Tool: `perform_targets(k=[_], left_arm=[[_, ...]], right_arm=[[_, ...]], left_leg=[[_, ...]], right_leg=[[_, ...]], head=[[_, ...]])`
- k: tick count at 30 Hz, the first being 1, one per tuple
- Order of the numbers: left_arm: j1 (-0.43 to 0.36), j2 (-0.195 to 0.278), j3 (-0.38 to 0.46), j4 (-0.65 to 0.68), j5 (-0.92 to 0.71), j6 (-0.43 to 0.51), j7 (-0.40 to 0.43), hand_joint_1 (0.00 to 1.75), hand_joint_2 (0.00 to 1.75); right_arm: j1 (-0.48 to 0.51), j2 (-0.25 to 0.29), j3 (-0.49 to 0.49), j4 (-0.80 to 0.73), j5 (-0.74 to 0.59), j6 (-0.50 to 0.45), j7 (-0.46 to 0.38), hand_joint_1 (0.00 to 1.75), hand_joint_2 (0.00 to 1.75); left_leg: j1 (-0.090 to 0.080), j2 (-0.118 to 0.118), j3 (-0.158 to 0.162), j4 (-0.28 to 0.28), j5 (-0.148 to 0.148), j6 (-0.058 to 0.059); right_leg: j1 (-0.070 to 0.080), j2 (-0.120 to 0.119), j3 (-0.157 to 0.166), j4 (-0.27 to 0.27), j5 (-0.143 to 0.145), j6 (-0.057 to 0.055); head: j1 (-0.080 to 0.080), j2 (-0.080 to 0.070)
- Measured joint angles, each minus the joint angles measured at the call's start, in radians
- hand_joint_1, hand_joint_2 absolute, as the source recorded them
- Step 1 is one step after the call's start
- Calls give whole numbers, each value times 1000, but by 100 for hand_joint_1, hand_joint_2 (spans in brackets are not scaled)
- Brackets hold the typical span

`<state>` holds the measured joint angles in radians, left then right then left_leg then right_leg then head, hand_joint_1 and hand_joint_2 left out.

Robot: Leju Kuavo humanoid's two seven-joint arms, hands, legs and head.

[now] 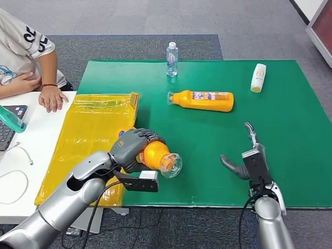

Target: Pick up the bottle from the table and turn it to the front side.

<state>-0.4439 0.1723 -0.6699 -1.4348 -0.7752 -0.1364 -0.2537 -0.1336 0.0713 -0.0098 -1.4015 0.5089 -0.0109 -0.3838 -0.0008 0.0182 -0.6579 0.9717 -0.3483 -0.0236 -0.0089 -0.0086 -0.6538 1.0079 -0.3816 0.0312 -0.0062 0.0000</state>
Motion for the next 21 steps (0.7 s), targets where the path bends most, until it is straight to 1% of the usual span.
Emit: perform_targets(k=[1,2,4,6,8,10,11,12,13,16,18,21], left_arm=[[-18,10,-4,2,21,-40,5,175,175],[-49,25,-12,8,60,-102,2,175,175],[-146,71,-43,38,164,-259,-28,175,175],[-288,125,-96,90,257,-431,-64,175,175],[-459,172,-174,150,351,-628,-79,175,175],[-628,208,-272,197,492,-815,-42,175,175],[-701,220,-321,212,576,-876,-3,175,175],[-766,230,-368,223,660,-912,46,175,175],[-823,237,-415,232,740,-929,98,175,175],[-967,251,-563,257,943,-939,245,175,175],[-1029,255,-644,273,1003,-944,304,175,175],[-1070,255,-720,302,1023,-960,337,175,175]], right_arm=[[0,-1,-12,-2,-1,8,-3,0,175],[-2,-1,-20,-1,-1,17,-9,0,175],[-15,-1,-28,10,-1,31,-22,0,175],[-42,-2,-26,39,-2,38,-37,0,175],[-78,-2,-15,82,-6,41,-49,0,175],[-116,-1,6,135,-11,42,-57,0,175],[-134,-1,20,160,-15,41,-59,0,175],[-149,-1,35,183,-19,39,-59,0,175],[-163,-1,50,202,-23,39,-60,0,175],[-198,0,91,244,-33,38,-60,0,175],[-217,2,115,261,-38,38,-59,0,175],[-237,9,146,282,-41,40,-59,0,175]], left_leg=[[0,0,0,0,0,0],[0,0,-1,0,1,0],[1,0,-3,0,3,-2],[1,1,-7,0,7,-4],[3,1,-11,0,10,-6],[3,2,-12,0,12,-6],[3,2,-12,0,13,-5],[3,2,-12,0,13,-5],[3,2,-12,0,14,-5],[3,1,-13,0,14,-5],[3,1,-13,0,14,-5],[3,1,-13,0,14,-5]], right_leg=[[0,0,0,0,0,0],[0,0,-1,0,1,0],[1,0,-3,1,3,-2],[3,1,-8,1,8,-5],[4,2,-13,1,11,-6],[4,2,-14,1,13,-7],[4,2,-14,1,14,-7],[4,2,-14,1,14,-6],[4,2,-14,1,14,-6],[4,2,-13,1,14,-6],[4,2,-13,1,14,-6],[4,2,-13,1,14,-6]], head=[[0,0],[0,0],[0,0],[0,0],[0,0],[0,0],[0,0],[0,0],[0,0],[0,0],[0,0],[0,0]])
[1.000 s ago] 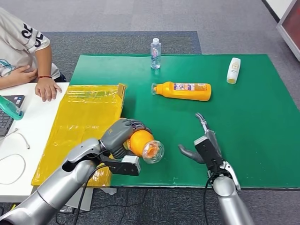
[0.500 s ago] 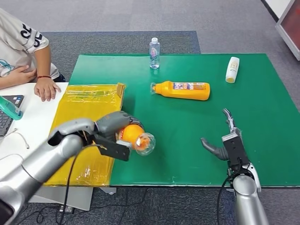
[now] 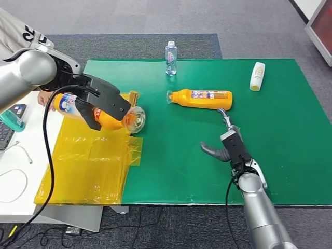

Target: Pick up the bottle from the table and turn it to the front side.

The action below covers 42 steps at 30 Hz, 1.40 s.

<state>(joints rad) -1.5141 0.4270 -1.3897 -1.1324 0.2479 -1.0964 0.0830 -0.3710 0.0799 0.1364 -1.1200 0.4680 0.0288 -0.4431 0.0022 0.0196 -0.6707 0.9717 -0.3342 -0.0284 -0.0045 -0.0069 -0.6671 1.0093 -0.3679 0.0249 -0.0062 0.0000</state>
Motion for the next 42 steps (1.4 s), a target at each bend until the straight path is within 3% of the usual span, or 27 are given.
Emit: perform_targets(k=[9,17,21,42], left_arm=[[8,0,-90,86,29,-34,-1,175,175],[104,6,-124,179,-52,65,-195,175,175],[144,21,-129,223,-62,97,-253,175,175],[271,118,-139,299,-144,254,-347,175,175]], right_arm=[[-43,21,66,43,-16,8,-1,0,175],[-49,27,94,50,-68,-5,-15,0,175],[-44,27,92,28,-100,-10,-24,0,175],[26,12,91,-70,-112,14,-18,0,175]], left_leg=[[0,0,0,0,1,0],[0,0,-1,0,1,0],[0,0,-1,0,1,0],[0,0,-4,0,1,0]], right_leg=[[0,0,0,0,0,0],[0,0,0,0,0,0],[0,0,-2,0,0,0],[0,0,-4,0,1,0]], head=[[0,0],[0,0],[0,0],[0,0]])
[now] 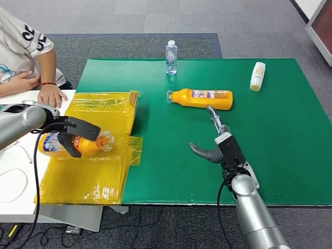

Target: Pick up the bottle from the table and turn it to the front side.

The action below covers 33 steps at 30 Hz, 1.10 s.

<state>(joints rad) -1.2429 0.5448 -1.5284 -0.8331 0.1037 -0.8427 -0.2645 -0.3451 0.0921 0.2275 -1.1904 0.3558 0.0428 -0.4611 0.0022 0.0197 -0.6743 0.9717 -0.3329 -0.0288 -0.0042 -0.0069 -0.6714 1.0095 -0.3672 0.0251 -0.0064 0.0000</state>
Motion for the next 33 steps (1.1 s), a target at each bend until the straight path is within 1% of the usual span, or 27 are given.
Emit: perform_targets(k=[4,7,18,33], left_arm=[[3,3,-1,0,-11,44,-25,175,175],[-1,2,0,-5,-4,60,-32,175,175],[-29,-17,13,-49,41,60,-14,175,175],[-50,-1,12,-70,79,68,-14,175,175]], right_arm=[[5,-1,2,-2,5,-4,7,0,175],[9,-1,3,-2,6,-8,10,0,175],[16,-1,24,-2,6,-9,10,0,175],[7,-1,63,0,5,-10,13,0,175]], left_leg=[[0,0,0,0,0,0],[0,0,0,0,0,0],[0,0,0,0,0,0],[0,0,0,0,0,0]], right_leg=[[0,0,0,0,0,0],[0,0,0,0,0,0],[-1,0,0,0,0,0],[0,0,0,0,1,0]], head=[[0,0],[0,0],[0,0],[0,0]])
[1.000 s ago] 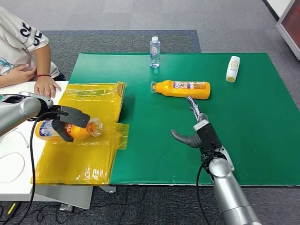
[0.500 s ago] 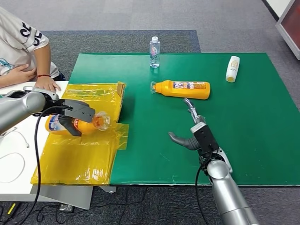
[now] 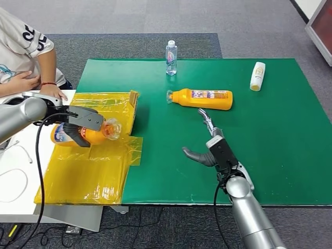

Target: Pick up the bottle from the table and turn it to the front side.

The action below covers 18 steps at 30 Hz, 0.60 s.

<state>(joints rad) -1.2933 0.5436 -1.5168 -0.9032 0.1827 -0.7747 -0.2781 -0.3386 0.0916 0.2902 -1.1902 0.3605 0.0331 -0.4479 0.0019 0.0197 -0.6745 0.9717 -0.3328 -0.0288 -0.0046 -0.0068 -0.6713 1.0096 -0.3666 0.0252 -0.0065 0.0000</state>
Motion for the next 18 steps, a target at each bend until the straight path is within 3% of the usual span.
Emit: perform_targets(k=[7,18], left_arm=[[8,36,-2,-17,-7,17,-19,175,175],[52,169,13,-95,101,-7,-125,175,175]], right_arm=[[0,0,10,0,2,-3,2,0,175],[-10,0,50,3,-11,1,3,0,175]], left_leg=[[0,0,-1,0,0,0],[0,0,-1,0,0,0]], right_leg=[[0,0,-1,0,0,0],[0,0,-2,0,0,-1]], head=[[0,0],[0,0]])
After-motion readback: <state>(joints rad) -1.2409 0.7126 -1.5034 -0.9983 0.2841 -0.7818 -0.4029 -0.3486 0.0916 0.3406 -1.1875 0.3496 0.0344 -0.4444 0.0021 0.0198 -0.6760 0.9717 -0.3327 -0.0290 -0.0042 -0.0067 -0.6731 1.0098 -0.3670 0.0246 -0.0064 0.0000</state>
